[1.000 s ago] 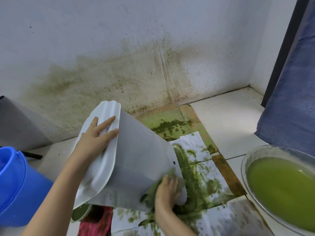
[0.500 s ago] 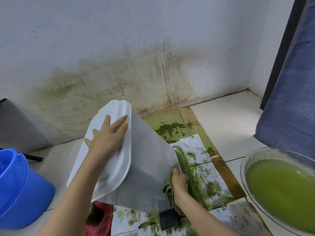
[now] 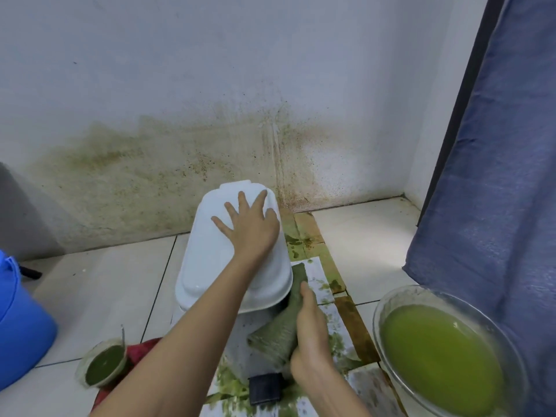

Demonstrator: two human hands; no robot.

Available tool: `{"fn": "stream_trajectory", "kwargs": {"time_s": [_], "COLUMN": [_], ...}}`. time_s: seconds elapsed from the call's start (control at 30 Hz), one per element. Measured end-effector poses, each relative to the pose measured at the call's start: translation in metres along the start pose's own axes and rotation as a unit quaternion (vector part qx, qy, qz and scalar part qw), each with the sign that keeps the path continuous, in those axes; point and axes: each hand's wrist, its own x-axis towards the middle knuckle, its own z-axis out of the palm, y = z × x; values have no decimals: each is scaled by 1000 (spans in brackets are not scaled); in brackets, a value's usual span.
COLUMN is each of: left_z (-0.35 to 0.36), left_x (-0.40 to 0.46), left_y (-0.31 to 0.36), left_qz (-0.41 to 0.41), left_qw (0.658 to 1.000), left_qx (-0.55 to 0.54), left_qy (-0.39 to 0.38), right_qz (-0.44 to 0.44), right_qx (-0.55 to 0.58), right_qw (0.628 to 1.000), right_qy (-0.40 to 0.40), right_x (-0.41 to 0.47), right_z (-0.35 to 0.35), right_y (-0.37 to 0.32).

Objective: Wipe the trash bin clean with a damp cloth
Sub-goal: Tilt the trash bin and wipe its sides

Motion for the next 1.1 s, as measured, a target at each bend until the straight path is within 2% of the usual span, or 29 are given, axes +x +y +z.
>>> {"fn": "stream_trajectory", "kwargs": {"time_s": [0.07,0.17,0.27,0.33,0.4,0.5,0.67,0.83,0.93,1.1], "left_z": [-24,-48,-47,-37,-29,-25,-27,-26,-24,-34], "left_x": [-14,-58,-102,-112,-108,-95,-53,19,51,93], "left_y": [-14,-64,-118,-137,-140,-135,-120,-104,-96,-95], "left_qz": [18,80,126,145,163,161,173,155,147,149], "left_qw": [994,990,991,989,985,981,976,969,965,967], "left_qx": [-103,-89,-41,-38,-57,-99,-110,-168,-200,-203], "left_qy": [38,75,16,-12,3,34,73,98,87,35], "right_qz": [-1,-32,-155,-271,-375,-505,-664,-713,-724,-667], "right_qx": [24,66,37,-35,-171,-340,-436,-488,-490,-514], "right_qw": [1000,997,987,962,910,793,608,502,483,531], "right_qy": [-5,-6,9,-13,-39,-21,12,41,56,96], "right_x": [-13,-33,-58,-70,-67,-38,21,71,98,124], "right_z": [-8,-18,-10,3,19,32,47,68,75,66], "right_y": [-8,-22,-26,-24,-16,-7,-30,-60,-62,-20]}}
